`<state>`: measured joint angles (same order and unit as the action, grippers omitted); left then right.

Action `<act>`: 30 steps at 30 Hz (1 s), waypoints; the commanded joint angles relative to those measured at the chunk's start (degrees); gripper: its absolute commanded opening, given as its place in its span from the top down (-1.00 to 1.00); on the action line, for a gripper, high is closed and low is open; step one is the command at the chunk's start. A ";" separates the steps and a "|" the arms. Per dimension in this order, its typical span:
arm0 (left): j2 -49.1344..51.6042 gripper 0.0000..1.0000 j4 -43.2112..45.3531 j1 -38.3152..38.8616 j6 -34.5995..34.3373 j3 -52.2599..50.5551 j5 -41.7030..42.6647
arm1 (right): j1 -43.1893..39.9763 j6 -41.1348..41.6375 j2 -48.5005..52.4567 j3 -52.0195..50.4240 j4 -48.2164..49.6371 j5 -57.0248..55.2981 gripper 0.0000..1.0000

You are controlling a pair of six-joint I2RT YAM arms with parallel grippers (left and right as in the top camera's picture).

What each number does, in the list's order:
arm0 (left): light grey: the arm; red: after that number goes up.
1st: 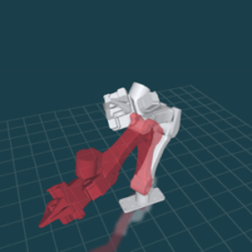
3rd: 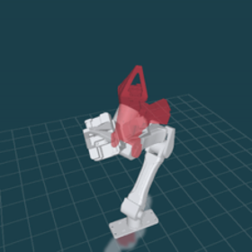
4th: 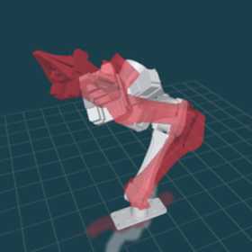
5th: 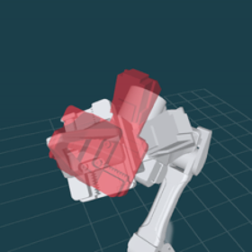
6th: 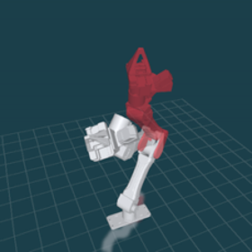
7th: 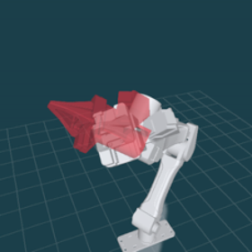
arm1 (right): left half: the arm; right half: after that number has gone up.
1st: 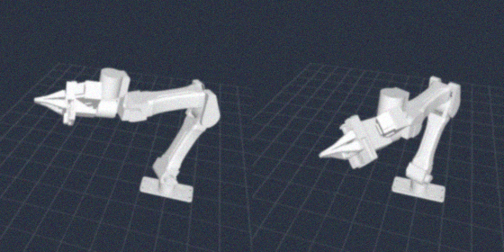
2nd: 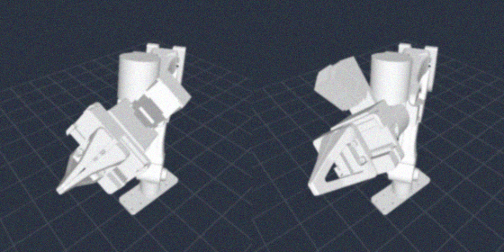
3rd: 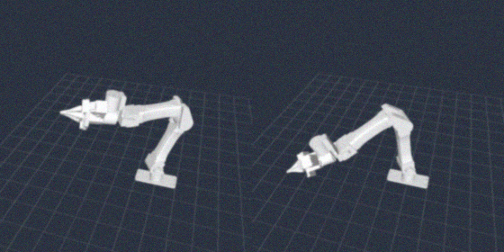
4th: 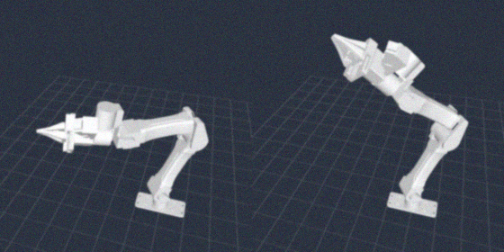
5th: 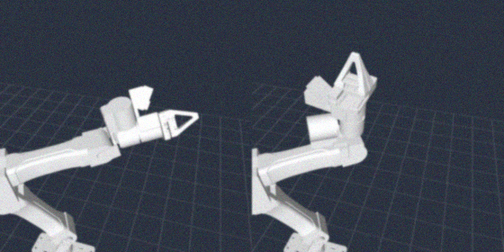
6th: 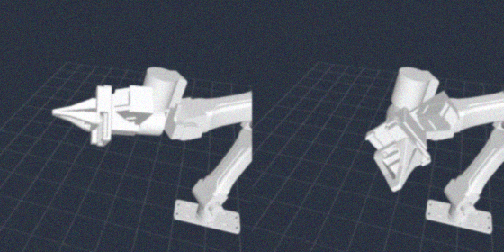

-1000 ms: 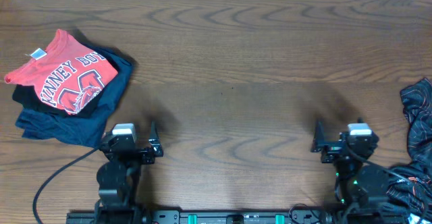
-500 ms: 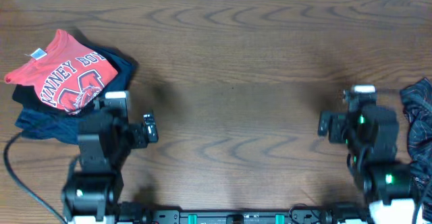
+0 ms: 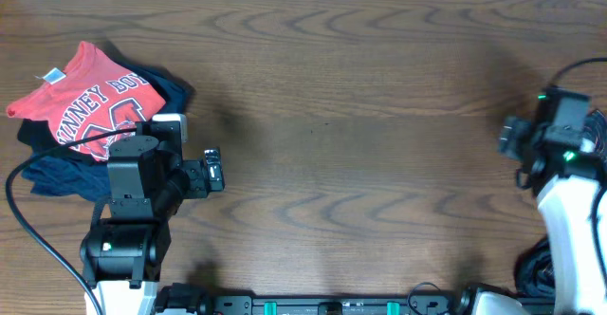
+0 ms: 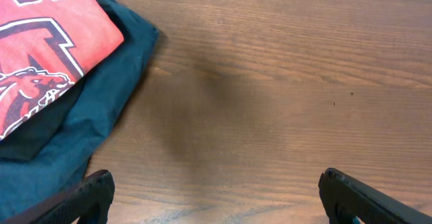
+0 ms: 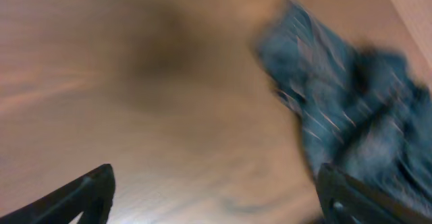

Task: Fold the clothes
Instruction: 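Move the right gripper to the black jersey pile at right edge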

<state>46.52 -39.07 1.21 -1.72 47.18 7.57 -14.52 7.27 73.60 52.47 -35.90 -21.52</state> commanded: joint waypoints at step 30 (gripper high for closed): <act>0.96 -0.96 0.98 -0.24 -0.74 1.16 0.61 | -20.39 -3.39 36.13 1.42 28.02 -6.80 0.98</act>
<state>47.27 -38.35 1.21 -1.72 47.18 7.57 -34.37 2.63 107.55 54.04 -8.43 -29.04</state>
